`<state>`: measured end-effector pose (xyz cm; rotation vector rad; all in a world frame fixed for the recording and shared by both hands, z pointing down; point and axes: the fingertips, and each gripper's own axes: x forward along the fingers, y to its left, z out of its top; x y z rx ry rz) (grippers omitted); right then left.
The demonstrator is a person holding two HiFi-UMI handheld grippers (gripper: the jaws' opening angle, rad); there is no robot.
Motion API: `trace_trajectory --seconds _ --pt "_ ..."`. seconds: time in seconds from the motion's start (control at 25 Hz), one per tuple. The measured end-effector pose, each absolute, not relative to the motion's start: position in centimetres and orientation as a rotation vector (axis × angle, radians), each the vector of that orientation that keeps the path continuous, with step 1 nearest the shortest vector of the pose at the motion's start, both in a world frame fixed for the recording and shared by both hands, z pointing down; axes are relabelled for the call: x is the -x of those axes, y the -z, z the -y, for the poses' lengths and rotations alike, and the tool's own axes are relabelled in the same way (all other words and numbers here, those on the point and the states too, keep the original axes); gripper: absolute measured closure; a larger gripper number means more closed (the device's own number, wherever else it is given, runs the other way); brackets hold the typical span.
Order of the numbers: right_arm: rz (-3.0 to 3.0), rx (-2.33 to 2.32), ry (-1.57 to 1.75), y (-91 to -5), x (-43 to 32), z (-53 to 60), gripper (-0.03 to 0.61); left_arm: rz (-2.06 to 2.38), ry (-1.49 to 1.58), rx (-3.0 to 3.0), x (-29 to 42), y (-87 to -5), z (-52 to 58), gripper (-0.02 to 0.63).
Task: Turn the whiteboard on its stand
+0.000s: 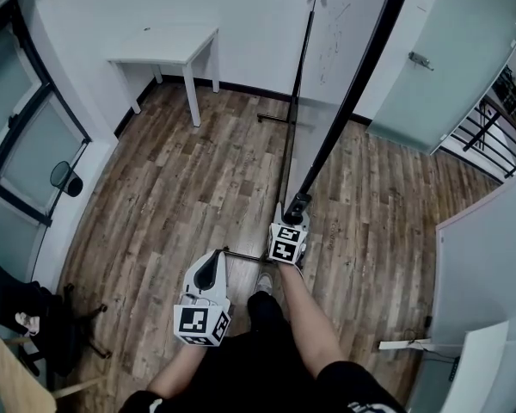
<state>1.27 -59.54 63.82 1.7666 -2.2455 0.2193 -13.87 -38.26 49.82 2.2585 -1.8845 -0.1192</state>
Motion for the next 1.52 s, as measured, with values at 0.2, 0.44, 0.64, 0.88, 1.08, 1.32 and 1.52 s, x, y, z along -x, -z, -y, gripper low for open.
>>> trace_trajectory --seconds 0.2,0.44,0.64,0.88,1.08,1.32,1.52 --pt "2.242 -1.758 -0.226 -64.3 -0.9 55.3 0.433 1.89 0.119 -2.255 14.8 -49.7 33.2 0.598" --pt "2.242 -1.749 -0.246 -64.8 -0.6 50.7 0.433 1.875 0.103 -2.261 16.2 -50.1 27.6 0.598" --pt "2.234 -1.747 -0.239 -64.9 -0.4 47.5 0.433 1.839 0.097 -2.285 16.6 -50.0 23.8 0.598" --pt "2.21 -1.748 -0.225 -64.4 -0.4 44.1 0.433 1.807 0.071 -2.297 16.9 -49.7 20.9 0.598" --pt "2.219 -1.748 -0.23 -64.8 -0.4 41.7 0.433 1.799 0.084 -2.292 16.9 -49.6 19.5 0.598" --pt "2.223 -1.739 -0.227 -64.8 -0.5 39.1 0.433 1.782 0.093 -2.289 15.5 -49.8 17.2 0.598" --pt "2.22 -1.733 -0.244 -65.0 -0.5 36.6 0.433 1.782 0.078 -2.274 15.1 -50.3 14.4 0.598"
